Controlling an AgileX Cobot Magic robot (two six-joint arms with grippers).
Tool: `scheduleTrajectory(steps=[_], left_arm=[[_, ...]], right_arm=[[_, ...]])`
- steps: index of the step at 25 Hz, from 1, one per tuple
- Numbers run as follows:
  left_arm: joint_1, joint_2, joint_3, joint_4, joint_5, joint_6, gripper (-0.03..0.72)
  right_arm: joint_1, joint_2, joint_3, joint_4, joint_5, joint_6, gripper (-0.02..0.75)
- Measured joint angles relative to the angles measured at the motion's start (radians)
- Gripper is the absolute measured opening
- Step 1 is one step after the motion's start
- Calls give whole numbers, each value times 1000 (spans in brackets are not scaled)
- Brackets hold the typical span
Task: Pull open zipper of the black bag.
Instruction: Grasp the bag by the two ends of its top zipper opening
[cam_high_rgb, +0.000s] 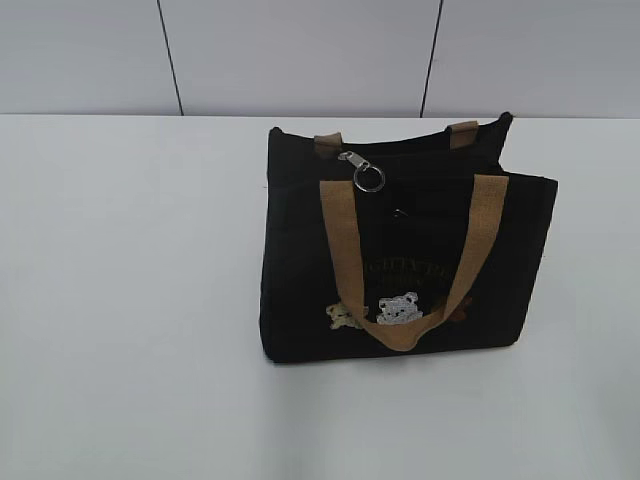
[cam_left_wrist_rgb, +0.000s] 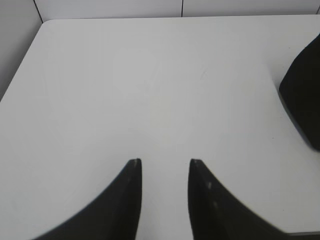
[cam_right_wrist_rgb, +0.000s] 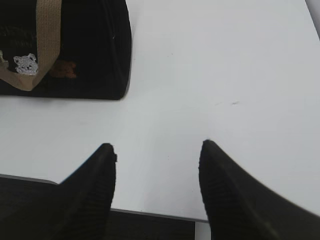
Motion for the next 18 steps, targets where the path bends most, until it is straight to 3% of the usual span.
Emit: scheduleTrajectory(steps=[18], left_arm=[[0,0,0,1,0,0,244]], right_arm=[[0,0,0,0,0,0,410]])
